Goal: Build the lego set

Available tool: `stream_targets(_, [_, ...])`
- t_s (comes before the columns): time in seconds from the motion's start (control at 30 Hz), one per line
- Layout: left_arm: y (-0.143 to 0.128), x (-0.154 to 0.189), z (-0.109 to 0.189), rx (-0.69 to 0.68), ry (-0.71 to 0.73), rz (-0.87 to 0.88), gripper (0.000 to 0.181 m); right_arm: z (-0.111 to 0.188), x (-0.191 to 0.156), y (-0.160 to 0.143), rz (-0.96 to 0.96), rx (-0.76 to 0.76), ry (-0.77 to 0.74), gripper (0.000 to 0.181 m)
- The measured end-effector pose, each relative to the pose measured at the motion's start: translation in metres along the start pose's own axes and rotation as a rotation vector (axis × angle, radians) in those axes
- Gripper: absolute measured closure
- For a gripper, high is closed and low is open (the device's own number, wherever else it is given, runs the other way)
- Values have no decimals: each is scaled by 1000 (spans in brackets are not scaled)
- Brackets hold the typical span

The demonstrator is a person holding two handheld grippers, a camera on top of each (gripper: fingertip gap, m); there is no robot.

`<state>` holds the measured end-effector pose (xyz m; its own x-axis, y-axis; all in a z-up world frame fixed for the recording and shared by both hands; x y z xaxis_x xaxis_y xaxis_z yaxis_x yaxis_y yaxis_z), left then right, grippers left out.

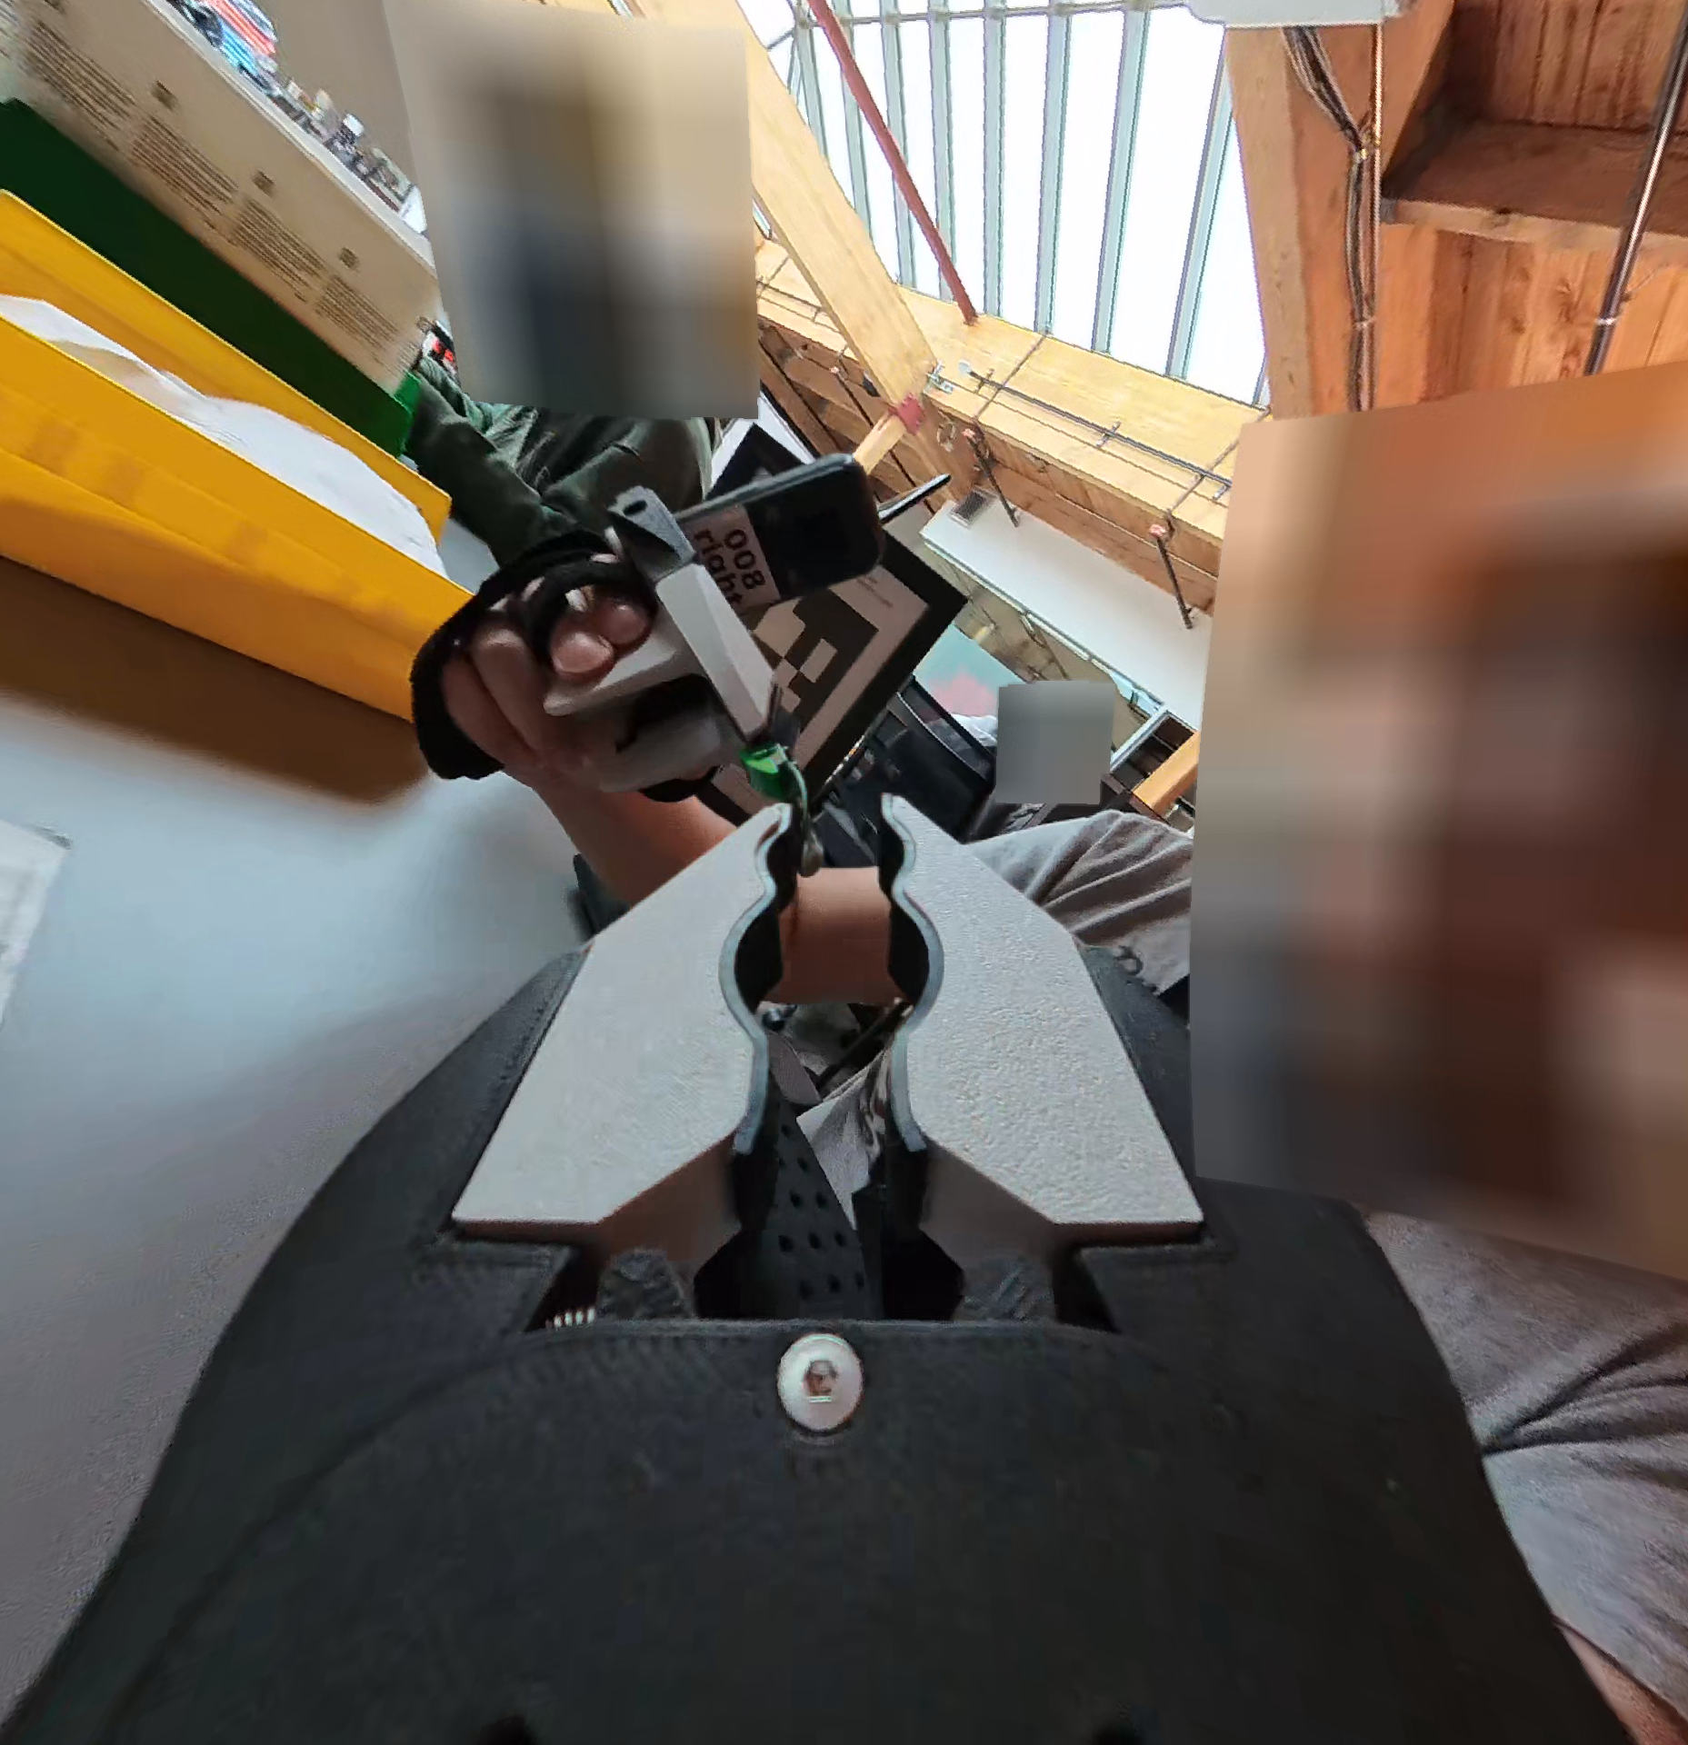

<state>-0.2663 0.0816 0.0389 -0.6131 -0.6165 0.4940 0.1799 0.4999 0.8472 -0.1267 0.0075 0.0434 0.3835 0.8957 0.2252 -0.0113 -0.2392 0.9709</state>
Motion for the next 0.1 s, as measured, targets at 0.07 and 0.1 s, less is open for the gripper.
stream_targets(0.07, [-3, -2, 0, -31, 10, -5, 177, -1, 0, -1, 3, 1, 3, 175])
stream_targets(0.1, [-4, -2, 0, -37, 8, -4, 181, -1, -1, -1, -2, 10, 7, 175])
Point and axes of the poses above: each gripper's, where its closed fingertips meet, z back along the fingers, y out of its top, x = y × z across the jaws, the point moved 7 cm from there along z, back along the fingers, and after that the axes turned 13 degrees about -z, right-handed, at the moved point
